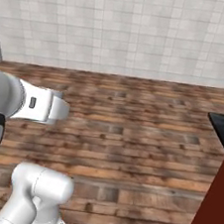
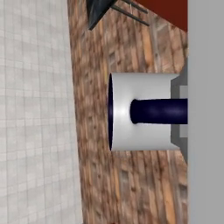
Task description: There is a tray on the dining counter. Grab the cup, mug, and pitcher and place them on the tray. The pitcher may be placed next to the tray if it cannot fit the tray.
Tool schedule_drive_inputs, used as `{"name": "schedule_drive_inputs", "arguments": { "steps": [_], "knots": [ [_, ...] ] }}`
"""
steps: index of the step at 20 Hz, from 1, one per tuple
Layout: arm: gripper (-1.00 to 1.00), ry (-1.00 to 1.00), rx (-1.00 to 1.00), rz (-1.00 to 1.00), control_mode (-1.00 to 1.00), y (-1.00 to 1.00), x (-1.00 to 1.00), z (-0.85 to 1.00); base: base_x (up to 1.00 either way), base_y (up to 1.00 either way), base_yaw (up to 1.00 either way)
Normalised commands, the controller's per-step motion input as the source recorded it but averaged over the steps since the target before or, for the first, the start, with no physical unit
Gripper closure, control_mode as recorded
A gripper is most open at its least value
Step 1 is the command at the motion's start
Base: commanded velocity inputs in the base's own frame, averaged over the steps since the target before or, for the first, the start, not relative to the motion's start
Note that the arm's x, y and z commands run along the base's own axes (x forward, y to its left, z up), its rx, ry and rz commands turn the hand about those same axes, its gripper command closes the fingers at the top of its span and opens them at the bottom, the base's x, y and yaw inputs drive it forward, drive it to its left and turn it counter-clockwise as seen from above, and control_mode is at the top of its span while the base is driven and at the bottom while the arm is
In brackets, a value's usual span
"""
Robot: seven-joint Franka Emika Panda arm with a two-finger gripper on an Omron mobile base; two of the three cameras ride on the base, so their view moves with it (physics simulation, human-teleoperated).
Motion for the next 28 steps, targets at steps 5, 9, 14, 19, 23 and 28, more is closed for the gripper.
{"name": "schedule_drive_inputs", "arguments": {
  "steps": [5,9,14,19,23,28],
  "knots": [
    [1.00,0.00,0.00,0.00,1.00,0.00,0.00,0.00,1.00,0.62,-0.33],
    [1.00,0.00,0.00,0.00,1.00,0.00,0.00,0.00,1.00,0.58,-0.44],
    [1.00,0.00,0.00,0.00,1.00,0.00,0.00,0.00,1.00,0.45,-0.56],
    [1.00,0.00,0.00,0.00,1.00,0.00,0.00,0.00,0.92,0.41,-0.64],
    [1.00,0.00,0.00,0.00,1.00,0.00,0.00,0.00,0.76,0.44,-0.70],
    [1.00,0.00,0.00,0.00,1.00,0.00,0.00,0.00,0.65,0.63,-0.67]
  ]
}}
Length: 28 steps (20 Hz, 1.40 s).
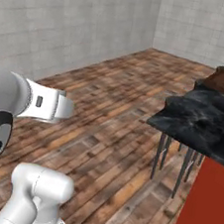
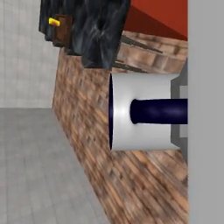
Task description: There is a tray on the dining counter. Grab the cup, mug, and pitcher and place them on the tray. The pitcher may be placed next to the tray if it cannot fit the tray.
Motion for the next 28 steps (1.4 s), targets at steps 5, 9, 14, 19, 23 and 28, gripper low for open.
{"name": "schedule_drive_inputs", "arguments": {
  "steps": [5,9,14,19,23,28],
  "knots": [
    [1.00,0.00,0.00,0.00,1.00,0.00,0.00,0.00,0.61,0.99,-0.35],
    [1.00,0.00,0.00,0.00,1.00,0.00,0.00,0.00,0.59,1.00,-0.25],
    [1.00,0.00,0.00,0.00,1.00,0.00,0.00,0.00,0.72,0.99,-0.29],
    [1.00,0.00,0.00,0.00,1.00,0.00,0.00,0.00,0.95,0.87,-0.34],
    [1.00,0.00,0.00,0.00,1.00,0.00,0.00,0.00,1.00,0.75,-0.36],
    [1.00,0.00,0.00,0.00,1.00,0.00,0.00,0.00,0.95,0.62,-0.48]
  ]
}}
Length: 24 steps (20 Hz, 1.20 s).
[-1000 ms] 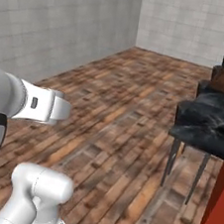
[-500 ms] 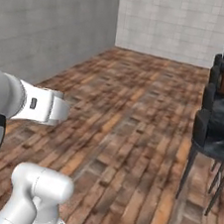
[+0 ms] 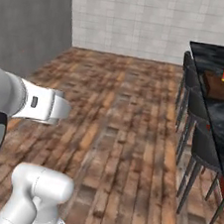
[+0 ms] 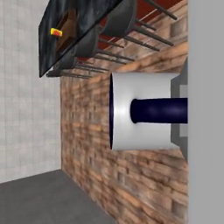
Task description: There is a tray on the dining counter. Grab the cup, mug, and pitcher and place them on the tray. The pitcher may be placed next to the tray if it cannot fit the tray.
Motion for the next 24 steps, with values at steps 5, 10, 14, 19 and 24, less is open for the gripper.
{"name": "schedule_drive_inputs", "arguments": {
  "steps": [5,10,14,19,24],
  "knots": [
    [1.00,0.00,0.00,0.00,1.00,0.00,0.00,0.00,0.67,0.52,-0.63],
    [1.00,0.00,0.00,0.00,1.00,0.00,0.00,0.00,0.56,0.60,-0.68],
    [1.00,0.00,0.00,0.00,1.00,0.00,0.00,0.00,0.49,0.80,-0.59],
    [1.00,0.00,0.00,0.00,1.00,0.00,0.00,0.00,0.60,1.00,-0.40],
    [1.00,0.00,0.00,0.00,1.00,0.00,0.00,0.00,0.47,1.00,-0.40]
  ]
}}
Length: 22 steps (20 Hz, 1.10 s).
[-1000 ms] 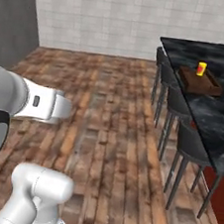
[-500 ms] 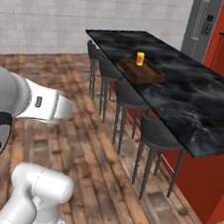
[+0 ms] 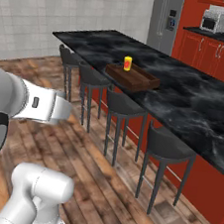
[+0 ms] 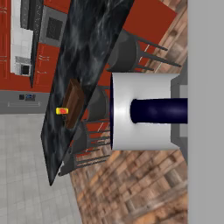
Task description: There is a tray on the dining counter. Grab the cup, mug, and pitcher and place them on the tray. The pitcher may be placed next to the tray if it cannot fit the tray.
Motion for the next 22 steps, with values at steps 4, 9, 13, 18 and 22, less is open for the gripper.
{"name": "schedule_drive_inputs", "arguments": {
  "steps": [4,9,13,18,22],
  "knots": [
    [1.00,0.00,0.00,0.00,1.00,0.00,0.00,0.00,0.31,1.00,-0.42],
    [1.00,0.00,0.00,0.00,1.00,0.00,0.00,0.00,0.27,1.00,-0.43],
    [1.00,0.00,0.00,0.00,1.00,0.00,0.00,0.00,0.28,0.98,-0.42],
    [1.00,0.00,0.00,0.00,1.00,0.00,0.00,0.00,0.31,0.93,-0.42],
    [1.00,0.00,0.00,0.00,1.00,0.00,0.00,0.00,0.40,0.88,-0.40]
  ]
}}
